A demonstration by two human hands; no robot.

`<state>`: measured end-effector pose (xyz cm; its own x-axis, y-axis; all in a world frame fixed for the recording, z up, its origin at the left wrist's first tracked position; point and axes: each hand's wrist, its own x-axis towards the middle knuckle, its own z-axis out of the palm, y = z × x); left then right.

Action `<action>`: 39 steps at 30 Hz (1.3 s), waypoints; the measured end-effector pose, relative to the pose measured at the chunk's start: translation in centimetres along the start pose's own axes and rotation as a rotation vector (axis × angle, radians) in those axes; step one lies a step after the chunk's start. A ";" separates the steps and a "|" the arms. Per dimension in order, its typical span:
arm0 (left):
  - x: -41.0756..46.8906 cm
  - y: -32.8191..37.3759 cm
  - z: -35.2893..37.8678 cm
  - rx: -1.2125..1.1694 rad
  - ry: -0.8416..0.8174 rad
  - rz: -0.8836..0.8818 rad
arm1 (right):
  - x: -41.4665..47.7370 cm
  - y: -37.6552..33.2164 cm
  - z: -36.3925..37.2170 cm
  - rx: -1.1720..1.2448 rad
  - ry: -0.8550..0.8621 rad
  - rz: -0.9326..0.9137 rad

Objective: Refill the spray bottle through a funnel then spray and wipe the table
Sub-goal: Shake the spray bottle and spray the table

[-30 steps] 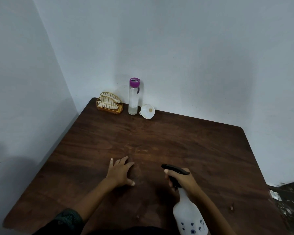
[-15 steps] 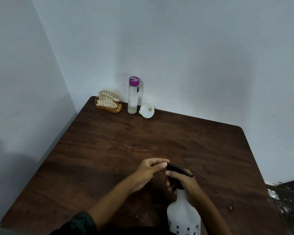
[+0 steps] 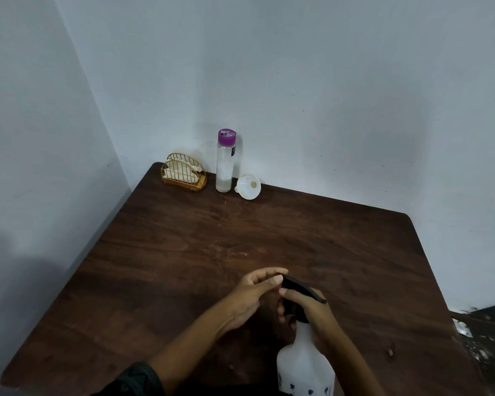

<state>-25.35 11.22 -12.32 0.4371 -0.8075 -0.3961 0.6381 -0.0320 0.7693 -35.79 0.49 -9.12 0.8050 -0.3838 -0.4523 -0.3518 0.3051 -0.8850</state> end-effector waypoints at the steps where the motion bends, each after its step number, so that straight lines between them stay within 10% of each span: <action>1: 0.0 -0.3 0.2 -0.061 0.005 -0.030 | 0.1 0.1 0.1 0.014 0.023 -0.004; 10: 0.1 -3.0 1.6 -0.268 0.017 -0.286 | 1.0 3.0 0.9 -0.148 0.371 -0.084; 28: 0.3 -2.8 0.5 -0.225 -0.057 -0.247 | 0.4 2.0 -0.8 -0.108 0.142 -0.120; 35: 1.2 -1.7 -5.4 0.930 0.433 0.185 | 1.2 0.3 -2.5 -0.179 0.198 -0.055; 39: 1.3 -0.8 -10.2 1.608 0.416 -0.103 | 2.1 -0.6 -3.9 -0.219 0.172 0.005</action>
<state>-18.83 16.22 -18.56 0.7338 -0.5702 -0.3692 -0.4727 -0.8190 0.3252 -35.78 -3.90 -9.97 0.7167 -0.5311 -0.4520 -0.4652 0.1187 -0.8772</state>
